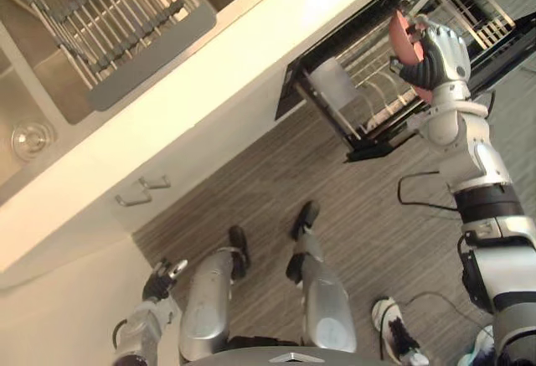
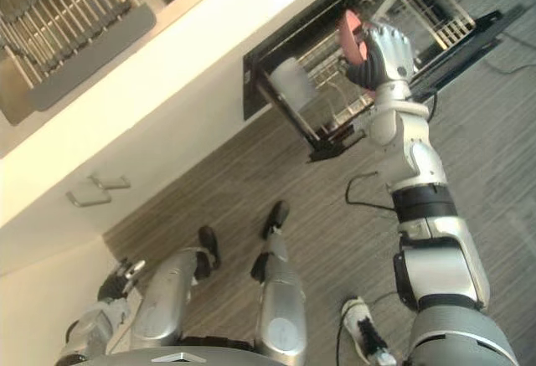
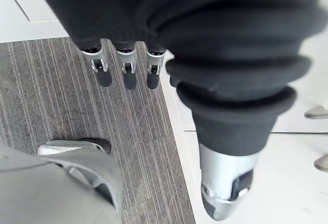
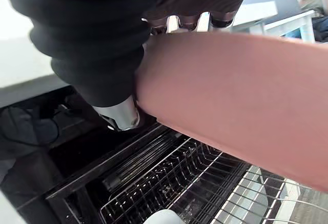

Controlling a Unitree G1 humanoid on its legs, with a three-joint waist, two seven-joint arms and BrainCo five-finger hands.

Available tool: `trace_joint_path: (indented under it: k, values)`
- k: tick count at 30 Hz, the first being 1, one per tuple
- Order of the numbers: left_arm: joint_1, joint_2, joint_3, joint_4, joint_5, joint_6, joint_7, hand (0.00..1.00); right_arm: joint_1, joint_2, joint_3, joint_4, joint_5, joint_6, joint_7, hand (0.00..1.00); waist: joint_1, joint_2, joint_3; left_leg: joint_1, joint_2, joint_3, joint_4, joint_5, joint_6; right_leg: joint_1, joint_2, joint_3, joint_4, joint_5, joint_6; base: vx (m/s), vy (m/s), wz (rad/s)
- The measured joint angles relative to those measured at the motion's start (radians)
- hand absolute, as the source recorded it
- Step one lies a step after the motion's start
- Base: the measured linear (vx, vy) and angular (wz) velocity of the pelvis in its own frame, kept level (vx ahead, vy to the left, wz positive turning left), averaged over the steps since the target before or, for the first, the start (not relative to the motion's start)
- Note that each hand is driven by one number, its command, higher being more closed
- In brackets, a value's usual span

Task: Walk over to the sink, pick up the cup, carry it to the dishwasher, place the cup inside the dishwasher, then close the dishwasher door

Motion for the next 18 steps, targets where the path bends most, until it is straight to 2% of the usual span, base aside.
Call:
trace_joint_path:
  k: [4, 10, 14, 18]
  values:
    - [-0.018, 0.003, -0.027, 0.001, -0.01, 0.003, 0.0, 0.0, -0.097, -0.046, 0.078, 0.061, 0.023, 0.005, 0.008, 1.0, 0.011, 0.024, 0.018, -0.046, -0.005, -0.004, 0.029, -0.003, 0.007, -0.028, -0.011, -0.001, 0.0, -0.001, -0.001, -0.07, 0.162, 0.08]
    - [-0.033, 0.006, -0.082, 0.0, -0.054, 0.005, -0.021, 0.0, -0.238, -0.092, 0.148, 0.191, 0.042, 0.012, 0.033, 1.0, 0.023, 0.069, 0.047, -0.121, -0.009, -0.003, 0.067, -0.002, 0.014, -0.091, -0.02, -0.01, 0.0, -0.025, -0.034, -0.06, 0.136, 0.02]
    - [-0.036, 0.003, -0.14, -0.003, -0.088, 0.005, -0.028, 0.0, -0.276, -0.129, 0.149, 0.249, 0.061, 0.047, 0.048, 1.0, 0.029, 0.104, 0.057, -0.142, -0.01, -0.003, 0.062, 0.0, 0.014, -0.116, -0.02, -0.013, 0.0, -0.024, -0.035, 0.01, 0.102, -0.01]
    - [-0.032, -0.001, -0.15, -0.014, -0.112, 0.001, -0.034, 0.0, -0.314, -0.165, 0.15, 0.273, 0.059, 0.08, 0.052, 1.0, 0.03, 0.114, 0.054, -0.144, -0.021, -0.003, 0.038, 0.005, 0.017, -0.134, -0.023, -0.003, 0.0, -0.011, -0.023, 0.04, 0.092, -0.06]
